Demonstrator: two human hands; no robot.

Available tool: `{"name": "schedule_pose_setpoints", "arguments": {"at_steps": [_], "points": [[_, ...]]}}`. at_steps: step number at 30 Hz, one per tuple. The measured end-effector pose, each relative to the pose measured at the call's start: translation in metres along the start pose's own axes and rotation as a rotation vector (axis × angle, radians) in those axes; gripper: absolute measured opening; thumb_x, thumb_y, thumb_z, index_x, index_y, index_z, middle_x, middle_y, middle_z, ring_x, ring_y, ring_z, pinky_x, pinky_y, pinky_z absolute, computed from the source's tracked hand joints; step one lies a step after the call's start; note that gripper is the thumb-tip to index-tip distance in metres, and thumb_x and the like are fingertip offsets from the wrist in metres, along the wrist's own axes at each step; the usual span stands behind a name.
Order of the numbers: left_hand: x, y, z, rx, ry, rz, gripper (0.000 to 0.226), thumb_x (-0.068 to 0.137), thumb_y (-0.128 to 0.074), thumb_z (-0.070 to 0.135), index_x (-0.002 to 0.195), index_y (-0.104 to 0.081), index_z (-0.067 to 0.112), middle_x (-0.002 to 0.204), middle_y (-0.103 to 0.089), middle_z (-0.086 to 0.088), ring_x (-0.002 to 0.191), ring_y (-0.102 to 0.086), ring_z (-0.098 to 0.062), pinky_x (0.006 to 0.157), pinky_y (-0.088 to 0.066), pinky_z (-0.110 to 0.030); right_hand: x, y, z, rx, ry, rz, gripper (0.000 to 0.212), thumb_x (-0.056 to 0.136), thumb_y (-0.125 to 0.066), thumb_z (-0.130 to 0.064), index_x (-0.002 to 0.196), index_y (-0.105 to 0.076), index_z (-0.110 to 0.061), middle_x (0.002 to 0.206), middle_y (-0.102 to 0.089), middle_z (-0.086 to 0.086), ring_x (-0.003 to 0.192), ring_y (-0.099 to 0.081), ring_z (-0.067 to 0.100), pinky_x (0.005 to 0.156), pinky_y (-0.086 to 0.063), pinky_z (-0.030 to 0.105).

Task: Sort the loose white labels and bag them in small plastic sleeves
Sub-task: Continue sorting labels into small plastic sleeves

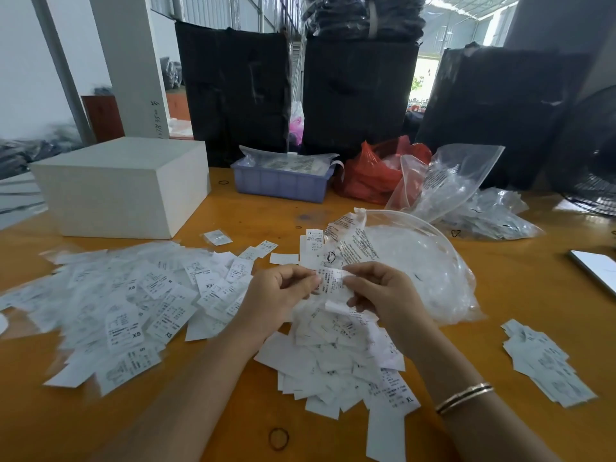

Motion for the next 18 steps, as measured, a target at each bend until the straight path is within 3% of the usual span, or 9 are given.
{"name": "schedule_pose_setpoints", "arguments": {"at_steps": [8, 13, 18], "points": [[0.0, 0.0, -0.002, 0.058, -0.021, -0.033, 0.008, 0.085, -0.067, 0.024, 0.08, -0.068, 0.03, 0.071, -0.071, 0.014, 0.061, -0.063, 0.001, 0.057, -0.046, -0.007, 0.0, 0.004, -0.015, -0.171, 0.142, -0.005, 0.013, 0.084, -0.066, -0.002, 0.084, -0.068, -0.015, 0.064, -0.067, -0.005, 0.056, -0.064, 0.013, 0.051, -0.047, 0.015], [0.0, -0.005, -0.005, 0.085, -0.027, -0.061, 0.006, 0.085, -0.067, 0.022, 0.084, -0.067, 0.028, 0.07, -0.071, 0.012, 0.058, -0.063, -0.001, 0.056, -0.047, -0.01, -0.001, -0.003, -0.007, -0.092, 0.079, -0.044, 0.014, 0.084, -0.067, -0.003, 0.092, -0.062, -0.014, 0.067, -0.068, -0.005, 0.061, -0.068, 0.017, 0.052, -0.05, 0.018], [0.001, -0.001, -0.004, 0.068, -0.05, -0.023, 0.009, 0.085, -0.067, 0.022, 0.08, -0.068, 0.03, 0.071, -0.071, 0.014, 0.061, -0.064, 0.0, 0.057, -0.047, -0.009, -0.001, -0.015, 0.002, -0.234, 0.0, -0.142, 0.009, 0.086, -0.066, -0.007, 0.087, -0.066, -0.016, 0.063, -0.068, 0.0, 0.057, -0.061, 0.01, 0.057, -0.05, 0.02]]}}
Point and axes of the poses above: each hand's wrist, its own x-axis towards the middle knuckle, its own y-axis out of the back of the hand, z = x × y, the point moved 7 cm from there along x, towards the middle knuckle
